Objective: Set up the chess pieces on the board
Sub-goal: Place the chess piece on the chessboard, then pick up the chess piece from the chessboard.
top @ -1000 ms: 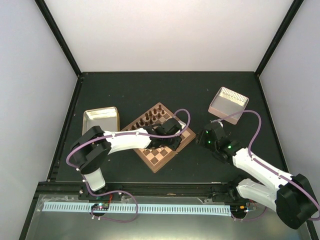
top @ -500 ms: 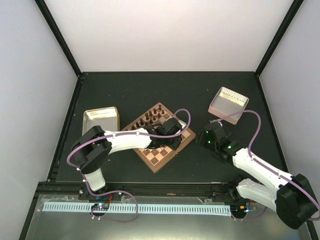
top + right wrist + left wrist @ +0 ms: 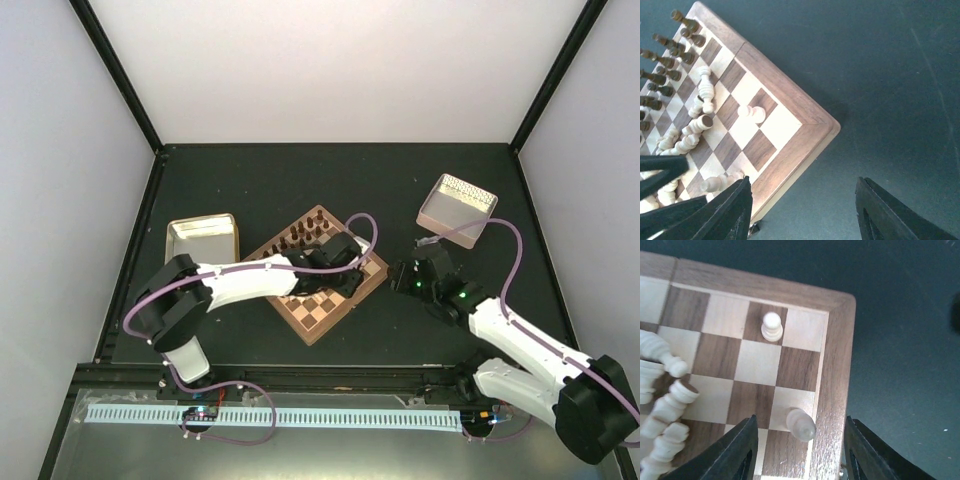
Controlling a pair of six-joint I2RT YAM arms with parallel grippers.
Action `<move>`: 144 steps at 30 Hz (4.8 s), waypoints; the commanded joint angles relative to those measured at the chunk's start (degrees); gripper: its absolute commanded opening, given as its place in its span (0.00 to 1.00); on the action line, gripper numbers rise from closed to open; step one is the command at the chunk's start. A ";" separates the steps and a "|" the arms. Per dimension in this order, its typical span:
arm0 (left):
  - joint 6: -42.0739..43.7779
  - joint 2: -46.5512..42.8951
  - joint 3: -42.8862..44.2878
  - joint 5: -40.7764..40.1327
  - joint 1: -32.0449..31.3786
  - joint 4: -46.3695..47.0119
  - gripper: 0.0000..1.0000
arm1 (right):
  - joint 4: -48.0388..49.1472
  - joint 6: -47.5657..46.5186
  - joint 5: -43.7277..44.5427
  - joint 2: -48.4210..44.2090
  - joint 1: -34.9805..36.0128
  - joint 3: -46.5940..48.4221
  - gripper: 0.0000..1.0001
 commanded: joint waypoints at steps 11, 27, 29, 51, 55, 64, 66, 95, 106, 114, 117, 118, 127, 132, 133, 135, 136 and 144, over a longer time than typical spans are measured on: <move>-5.92 -27.63 -6.64 -3.03 13.87 -1.41 0.52 | -3.10 -12.76 -6.93 16.84 2.60 17.84 0.58; -6.66 -49.93 -15.82 -4.71 23.38 -0.42 0.66 | -20.67 -7.48 8.04 48.50 12.86 51.82 0.47; -6.72 -50.05 -16.02 -4.22 23.53 -0.21 0.66 | -21.64 -6.59 9.39 50.66 12.77 53.88 0.42; -7.61 -46.40 -17.23 -2.35 25.36 1.84 0.66 | -19.71 -10.32 7.50 61.10 10.72 57.46 0.22; -7.58 -46.10 -17.40 -2.04 25.59 1.80 0.66 | -19.08 -10.32 7.19 61.45 10.26 56.11 0.21; -7.71 -45.71 -17.66 -0.72 25.74 1.73 0.66 | -18.13 -10.05 6.16 61.61 9.88 55.03 0.18; -7.78 -45.51 -17.67 0.02 25.70 1.83 0.66 | -17.55 -10.14 4.99 61.67 9.76 54.58 0.13; -12.53 -43.23 -21.03 7.53 26.74 4.79 0.67 | -0.58 -14.34 1.70 51.85 8.60 43.11 0.09; -17.88 -40.47 -22.07 19.63 29.46 10.99 0.68 | 25.63 -23.84 -11.34 39.75 8.64 28.05 0.09; -22.96 -33.56 -20.62 30.36 32.37 15.15 0.68 | 35.73 -27.82 -24.79 38.34 8.63 23.26 0.08; -24.75 -30.15 -21.00 33.11 32.70 16.83 0.62 | 38.59 -28.71 -29.37 38.61 8.60 21.77 0.09; -25.81 -28.85 -21.59 33.95 32.87 18.15 0.59 | 39.47 -28.84 -30.74 38.81 8.64 21.44 0.09; -35.73 -22.06 -26.18 36.76 33.16 30.22 0.43 | 41.56 -31.44 -36.05 40.12 10.09 20.47 0.10; -39.31 -20.72 -28.01 37.29 33.07 32.03 0.27 | 42.19 -30.65 -34.40 40.87 10.29 20.56 0.11; -39.47 -20.68 -28.29 37.39 33.11 32.18 0.24 | 42.35 -30.41 -34.14 41.09 10.38 20.56 0.11; -39.86 -20.81 -28.74 37.88 33.07 32.27 0.16 | 42.58 -30.14 -33.49 41.55 10.33 20.60 0.11; -40.19 -20.97 -29.14 38.06 32.98 32.63 0.12 | 42.51 -29.94 -33.18 41.73 10.38 20.64 0.11; -38.39 -21.10 -30.13 36.64 32.85 31.62 0.02 | 39.60 -29.55 -31.60 42.77 10.36 20.84 0.24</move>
